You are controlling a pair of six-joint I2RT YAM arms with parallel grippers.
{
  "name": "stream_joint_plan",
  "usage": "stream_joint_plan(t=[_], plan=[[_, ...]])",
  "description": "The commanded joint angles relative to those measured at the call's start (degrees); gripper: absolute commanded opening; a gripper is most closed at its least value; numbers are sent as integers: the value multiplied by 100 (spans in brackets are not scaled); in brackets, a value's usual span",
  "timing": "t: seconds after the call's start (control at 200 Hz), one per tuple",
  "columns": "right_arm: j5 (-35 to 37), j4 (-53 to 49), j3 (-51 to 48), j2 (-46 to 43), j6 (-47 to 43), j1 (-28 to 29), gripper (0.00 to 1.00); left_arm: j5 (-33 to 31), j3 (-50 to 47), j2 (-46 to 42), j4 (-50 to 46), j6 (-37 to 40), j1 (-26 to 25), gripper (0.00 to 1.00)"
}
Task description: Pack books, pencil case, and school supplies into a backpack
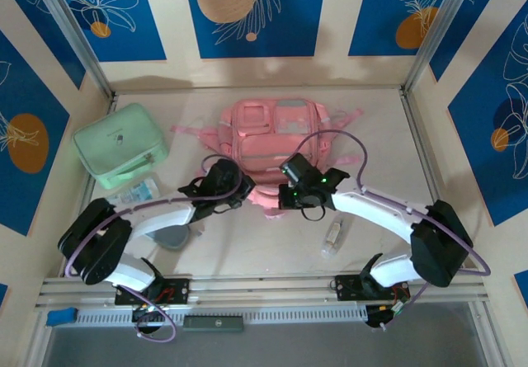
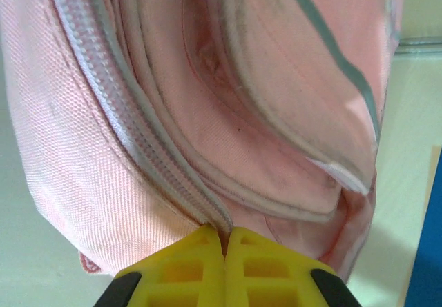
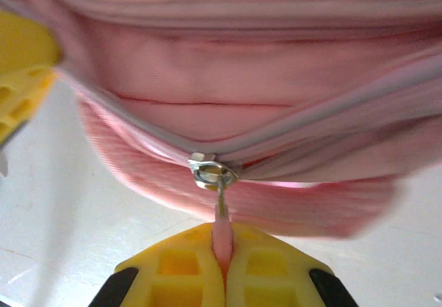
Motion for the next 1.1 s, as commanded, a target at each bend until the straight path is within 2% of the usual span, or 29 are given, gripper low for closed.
stream_joint_plan(t=[0.0, 0.14, 0.225, 0.39, 0.53, 0.595, 0.665, 0.75, 0.83, 0.885, 0.94, 0.985, 1.09], plan=[[47, -736, -221, -475, -159, -391, 0, -249, -91, -385, -1053, 953, 648, 0], [-86, -875, -414, -726, -278, -1067, 0, 64, -48, -628, -1312, 1483, 1190, 0], [-181, -877, -357, -742, -406, -1245, 0, 266, 177, -538, -1510, 1747, 1396, 0], [-667, -541, -147, -743, -711, -898, 0, 584, 630, -238, -1538, 2201, 1796, 0], [-1039, -56, -43, -617, -615, -469, 0, 733, 1242, 187, -1621, 2591, 2003, 0], [-1066, 118, -35, -505, -475, -412, 0, 1146, 1472, 424, -1465, 2737, 2131, 0], [-1052, 210, 14, -348, -327, -403, 0, 1729, 1675, 523, -1477, 2878, 2229, 14], [-947, 254, 75, -190, -311, -353, 0, 1622, 1601, 264, -1766, 3020, 2238, 27], [-825, 288, 152, -82, -300, -258, 0, 1515, 1472, -86, -2216, 3070, 2239, 44], [-810, 323, 217, -12, -295, -203, 0, 1519, 1357, -327, -2548, 2887, 2239, 53], [-723, 282, 306, 71, -268, -142, 0, 1760, 1194, -577, -2666, 2541, 2201, 58], [-583, 223, 359, 137, -232, -83, 0, 1808, 1049, -807, -2665, 2269, 2050, 63], [-398, 236, 357, 242, -163, 18, 0, 1330, 967, -1168, -2795, 1690, 1358, 72]])
